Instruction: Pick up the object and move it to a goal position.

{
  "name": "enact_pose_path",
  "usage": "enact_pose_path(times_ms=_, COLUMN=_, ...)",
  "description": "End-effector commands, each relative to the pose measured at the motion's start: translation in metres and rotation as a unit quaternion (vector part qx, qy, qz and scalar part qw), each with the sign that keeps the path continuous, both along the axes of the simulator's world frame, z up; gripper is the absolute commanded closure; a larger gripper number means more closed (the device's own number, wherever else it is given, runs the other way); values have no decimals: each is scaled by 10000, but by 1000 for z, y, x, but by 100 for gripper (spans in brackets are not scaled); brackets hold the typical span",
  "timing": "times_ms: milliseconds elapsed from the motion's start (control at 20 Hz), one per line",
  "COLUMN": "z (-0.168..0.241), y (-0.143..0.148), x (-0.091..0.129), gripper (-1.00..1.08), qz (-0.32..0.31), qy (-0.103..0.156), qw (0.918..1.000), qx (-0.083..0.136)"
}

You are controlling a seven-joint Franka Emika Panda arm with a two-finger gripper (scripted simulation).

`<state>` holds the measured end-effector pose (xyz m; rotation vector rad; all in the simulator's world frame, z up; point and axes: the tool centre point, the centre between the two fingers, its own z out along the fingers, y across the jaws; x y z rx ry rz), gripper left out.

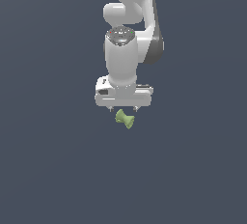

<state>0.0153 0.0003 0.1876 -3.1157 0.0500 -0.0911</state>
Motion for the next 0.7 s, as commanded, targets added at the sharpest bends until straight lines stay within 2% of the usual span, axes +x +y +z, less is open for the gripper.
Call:
enact_pose_path(times_ms=0, z=-2, y=0, x=-1, gripper=-92, qz=127, qy=7, qw=9999, qx=-13)
enact_pose_path(times_ms=350, z=-13, y=0, x=-5, gripper=-92, qz=761, qy=37, qw=9971, qx=-74)
enact_pose_path(times_ms=650, z=-25, y=0, x=-11, gripper=-92, qz=1567, qy=76, qw=9875, qx=-138)
